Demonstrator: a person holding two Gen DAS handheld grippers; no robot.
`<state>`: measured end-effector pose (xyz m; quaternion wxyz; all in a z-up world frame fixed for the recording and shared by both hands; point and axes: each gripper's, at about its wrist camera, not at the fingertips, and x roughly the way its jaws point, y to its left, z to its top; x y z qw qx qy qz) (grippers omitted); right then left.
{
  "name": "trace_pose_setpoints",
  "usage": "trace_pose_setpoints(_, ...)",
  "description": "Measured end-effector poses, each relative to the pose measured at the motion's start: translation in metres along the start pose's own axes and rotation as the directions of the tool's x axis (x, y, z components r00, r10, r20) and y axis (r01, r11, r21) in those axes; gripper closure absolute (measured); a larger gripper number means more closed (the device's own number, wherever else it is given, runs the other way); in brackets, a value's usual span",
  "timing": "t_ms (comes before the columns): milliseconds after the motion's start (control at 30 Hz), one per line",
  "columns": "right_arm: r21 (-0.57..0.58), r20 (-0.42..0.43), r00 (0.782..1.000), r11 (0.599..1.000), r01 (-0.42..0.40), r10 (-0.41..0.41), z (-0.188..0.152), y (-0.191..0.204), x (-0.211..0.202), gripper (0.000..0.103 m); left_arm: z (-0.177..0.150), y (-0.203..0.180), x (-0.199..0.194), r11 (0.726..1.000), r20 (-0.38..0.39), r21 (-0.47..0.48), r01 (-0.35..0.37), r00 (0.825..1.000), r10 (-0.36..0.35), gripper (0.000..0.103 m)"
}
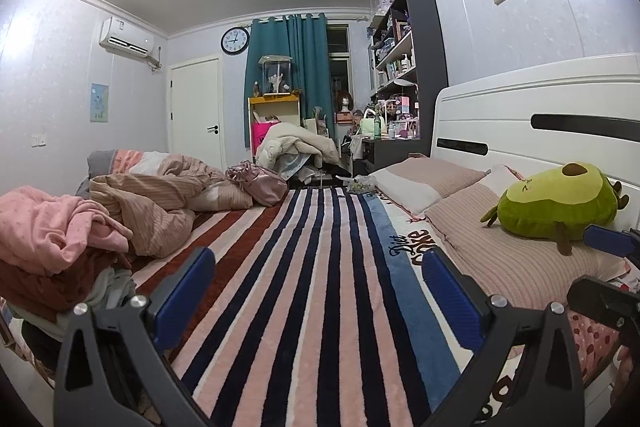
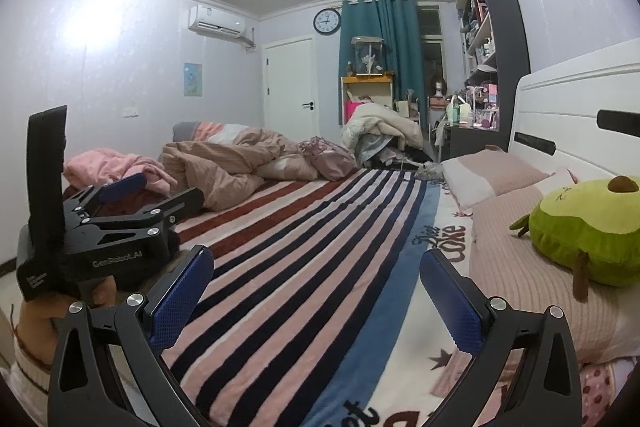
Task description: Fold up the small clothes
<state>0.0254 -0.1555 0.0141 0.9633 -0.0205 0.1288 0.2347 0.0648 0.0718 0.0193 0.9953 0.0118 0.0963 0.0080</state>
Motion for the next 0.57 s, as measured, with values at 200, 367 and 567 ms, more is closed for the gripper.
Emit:
trace_pose_setpoints(200, -0.001, 0.002, 1.0, 1.0, -0.009, 0.009, 0.0028, 0.0023, 0.0013, 0.0, 0.0009, 0.004, 0.0003, 1.0, 0.001, -0.004, -0.001, 1.0, 0.001, 0.001)
trace_pose_setpoints(367, -0.002, 0.0, 1.0, 1.0, -0.012, 0.012, 0.0035, 0.003, 0.0022, 0.0, 0.0008, 0.0059, 0.001, 1.0, 0.0, -0.009, -0.003, 1.0, 0.003, 0.001)
trace_pose_setpoints(567, -0.001, 0.004, 1.0, 1.0, -0.013, 0.013, 0.004, 0.004, 0.0034, 0.0, -0.0004, 0.005, 0.0019, 1.0, -0.003, -0.006, 0.021, 1.0, -0.021, 0.001)
